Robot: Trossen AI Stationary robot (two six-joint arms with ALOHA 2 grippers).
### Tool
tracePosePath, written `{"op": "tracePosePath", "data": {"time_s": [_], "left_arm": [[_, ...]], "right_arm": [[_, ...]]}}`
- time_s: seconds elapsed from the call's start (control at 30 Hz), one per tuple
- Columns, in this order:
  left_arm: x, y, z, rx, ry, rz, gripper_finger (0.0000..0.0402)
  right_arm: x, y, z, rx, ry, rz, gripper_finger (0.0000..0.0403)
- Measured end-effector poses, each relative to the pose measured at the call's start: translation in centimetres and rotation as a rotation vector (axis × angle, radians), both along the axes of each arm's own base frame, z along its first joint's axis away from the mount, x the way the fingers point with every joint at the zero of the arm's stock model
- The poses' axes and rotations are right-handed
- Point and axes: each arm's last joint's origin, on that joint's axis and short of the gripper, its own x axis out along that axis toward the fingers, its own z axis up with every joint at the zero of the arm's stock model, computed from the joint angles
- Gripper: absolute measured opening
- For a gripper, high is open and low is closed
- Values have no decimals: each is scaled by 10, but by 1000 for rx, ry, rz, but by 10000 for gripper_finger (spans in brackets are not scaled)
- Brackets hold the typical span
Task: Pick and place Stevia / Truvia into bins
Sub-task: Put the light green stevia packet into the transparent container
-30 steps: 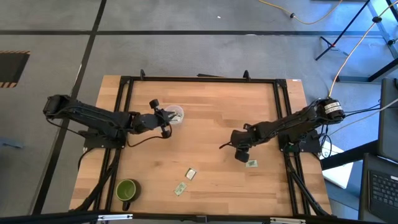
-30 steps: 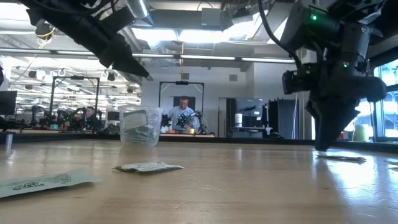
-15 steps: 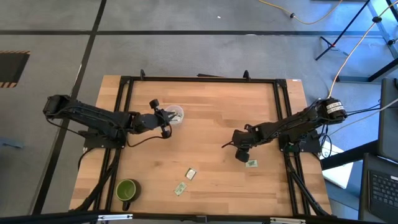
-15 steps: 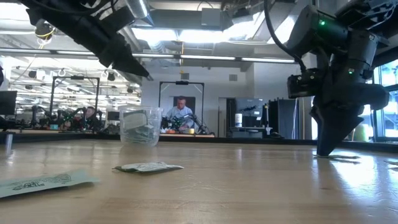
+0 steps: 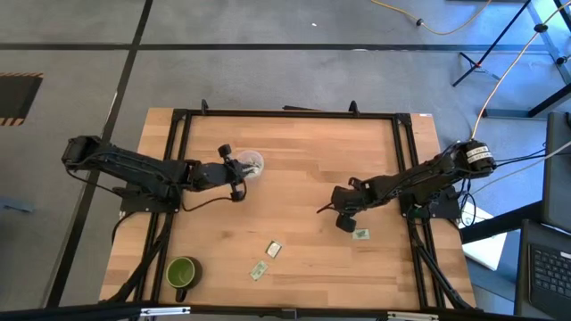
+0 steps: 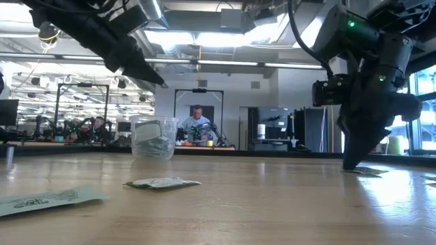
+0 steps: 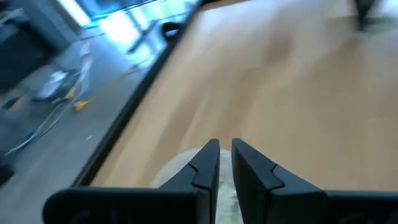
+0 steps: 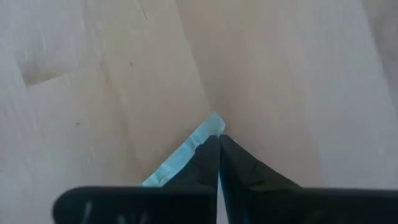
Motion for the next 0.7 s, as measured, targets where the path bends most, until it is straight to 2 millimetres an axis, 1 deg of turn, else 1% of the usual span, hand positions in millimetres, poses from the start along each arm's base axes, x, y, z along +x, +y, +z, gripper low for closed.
{"op": "tracePosePath", "data": {"time_s": [0.07,0.2,0.37,0.47,0.57,0.7], "left_arm": [[2,-2,-1,17,27,-93,36],[12,-9,-5,93,65,-299,43],[32,-25,-12,261,42,-505,61],[44,-36,-21,429,52,-619,73],[53,-49,-31,651,98,-667,81],[62,-63,-40,883,115,-625,87]], "right_arm": [[4,0,5,-18,-20,30,9],[29,4,29,-35,-216,112,3],[56,5,56,10,-479,183,3],[63,3,65,49,-574,220,2],[69,-1,72,91,-650,214,2],[71,-8,74,113,-675,150,2]]}}
